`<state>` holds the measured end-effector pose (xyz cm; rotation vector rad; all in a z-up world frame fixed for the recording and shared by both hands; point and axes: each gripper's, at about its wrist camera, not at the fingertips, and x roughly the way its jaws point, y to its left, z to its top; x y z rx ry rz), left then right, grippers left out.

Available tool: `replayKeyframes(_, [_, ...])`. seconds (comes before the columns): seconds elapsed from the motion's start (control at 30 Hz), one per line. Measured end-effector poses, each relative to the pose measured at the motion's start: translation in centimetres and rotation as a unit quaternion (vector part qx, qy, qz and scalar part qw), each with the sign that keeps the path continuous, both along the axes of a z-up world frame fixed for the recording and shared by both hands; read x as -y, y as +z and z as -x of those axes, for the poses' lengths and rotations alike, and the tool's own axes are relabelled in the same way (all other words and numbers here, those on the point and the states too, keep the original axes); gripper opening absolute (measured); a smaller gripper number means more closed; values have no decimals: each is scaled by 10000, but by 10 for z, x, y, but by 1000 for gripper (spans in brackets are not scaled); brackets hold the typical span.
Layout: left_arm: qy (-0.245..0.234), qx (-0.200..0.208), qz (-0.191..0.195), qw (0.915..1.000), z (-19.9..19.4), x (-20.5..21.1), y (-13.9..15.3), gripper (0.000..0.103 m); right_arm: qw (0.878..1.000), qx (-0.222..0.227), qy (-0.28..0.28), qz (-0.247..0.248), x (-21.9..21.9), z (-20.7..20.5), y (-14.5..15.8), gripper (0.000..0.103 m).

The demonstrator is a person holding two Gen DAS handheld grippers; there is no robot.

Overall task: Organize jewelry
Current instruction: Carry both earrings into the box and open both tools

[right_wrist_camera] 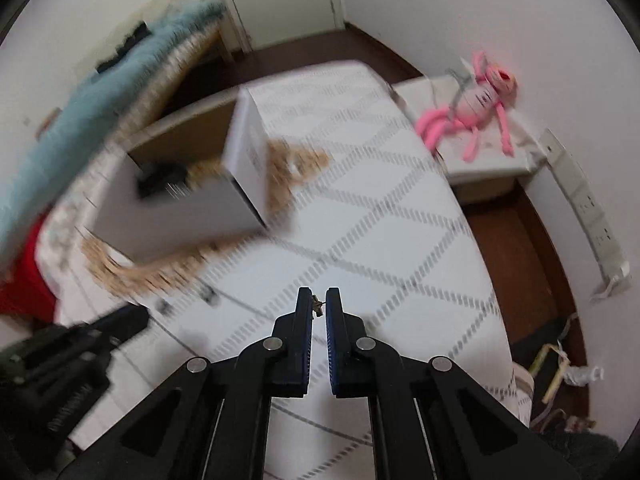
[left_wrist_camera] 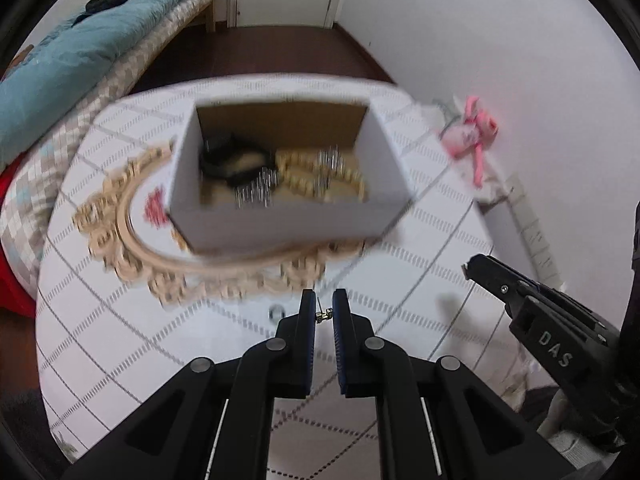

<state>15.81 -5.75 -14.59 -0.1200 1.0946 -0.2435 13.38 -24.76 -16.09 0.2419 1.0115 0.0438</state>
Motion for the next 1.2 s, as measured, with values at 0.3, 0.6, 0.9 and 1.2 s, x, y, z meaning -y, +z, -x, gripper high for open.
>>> replayKeyframes(0.3, [217, -1, 96, 9997, -83, -32, 32, 6, 9959, 228, 613, -618, -34, -86, 55, 7])
replayKeyframes(0.6, [296, -277, -661, 9970, -130, -45, 21, 30, 9937, -663, 893, -151, -58, -150, 27, 16])
replayKeyframes(0.9, [626, -73, -876, 9942, -127, -60, 24, 91, 9939, -517, 877, 428, -59, -152, 39, 58])
replayKeyframes(1.2, [882, -23, -1030, 9908, -114, -69, 19, 103, 9845, -551, 754, 1483, -66, -140, 35, 102])
